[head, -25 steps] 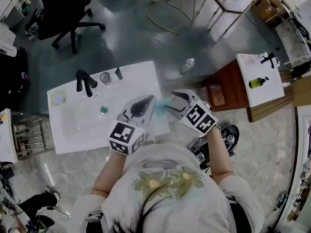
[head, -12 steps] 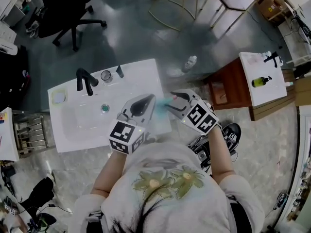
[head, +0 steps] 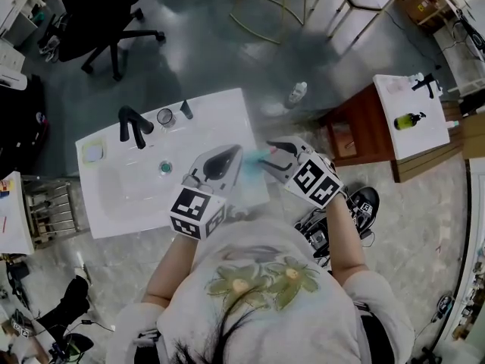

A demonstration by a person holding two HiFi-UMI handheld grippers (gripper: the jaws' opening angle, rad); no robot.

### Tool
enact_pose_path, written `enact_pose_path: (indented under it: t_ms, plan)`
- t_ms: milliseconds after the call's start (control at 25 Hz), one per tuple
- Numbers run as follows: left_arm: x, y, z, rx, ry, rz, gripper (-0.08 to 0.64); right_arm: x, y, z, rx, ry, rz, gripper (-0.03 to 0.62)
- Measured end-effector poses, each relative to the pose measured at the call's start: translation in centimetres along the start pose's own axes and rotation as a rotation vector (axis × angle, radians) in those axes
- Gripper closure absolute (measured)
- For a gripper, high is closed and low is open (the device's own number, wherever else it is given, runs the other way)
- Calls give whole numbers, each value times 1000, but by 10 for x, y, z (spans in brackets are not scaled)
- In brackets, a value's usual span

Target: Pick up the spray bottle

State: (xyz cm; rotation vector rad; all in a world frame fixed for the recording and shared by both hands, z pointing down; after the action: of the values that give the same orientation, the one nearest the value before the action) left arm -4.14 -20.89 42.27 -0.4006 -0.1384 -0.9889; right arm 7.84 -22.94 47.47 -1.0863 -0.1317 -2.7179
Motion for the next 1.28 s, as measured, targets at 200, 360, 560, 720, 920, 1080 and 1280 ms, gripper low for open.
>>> enact_pose_path:
  t_ms: [200, 360, 560, 720, 920, 1080, 1280]
  plan:
    - [-1, 3, 2, 2, -7, 7, 552, -4, -3, 1, 3, 5, 19, 429]
    - [-4, 3, 2, 5, -8, 13, 552, -3, -5, -1, 7, 10, 35, 477]
    - [-8, 3, 1, 6, -9, 15, 552, -3, -9, -4, 11, 12, 38, 492]
    - [-11, 3, 1, 8, -6, 14, 552, -3, -11, -4, 13, 14, 38, 505]
    - [-17, 1, 1, 7, -9, 10, 552, -1, -16, -6, 30, 18, 34, 515]
    - [-22, 0, 1, 7, -6, 6, 552, 0, -18, -7, 35, 15, 39, 517]
    - [-30, -1, 2, 4, -3, 3, 552, 0, -23, -8, 44, 15, 50, 519]
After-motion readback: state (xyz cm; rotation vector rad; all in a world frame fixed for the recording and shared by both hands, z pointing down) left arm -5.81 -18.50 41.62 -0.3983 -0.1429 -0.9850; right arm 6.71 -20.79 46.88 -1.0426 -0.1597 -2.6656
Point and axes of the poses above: the fingertips, and each gripper's own axes: x forward along the fingers, y to its right, z out of its underside, the point moved 5 cm from there along -x, backward along the fingers, and after that the axes turned 7 degrees about -z, right-handed, at the moved point
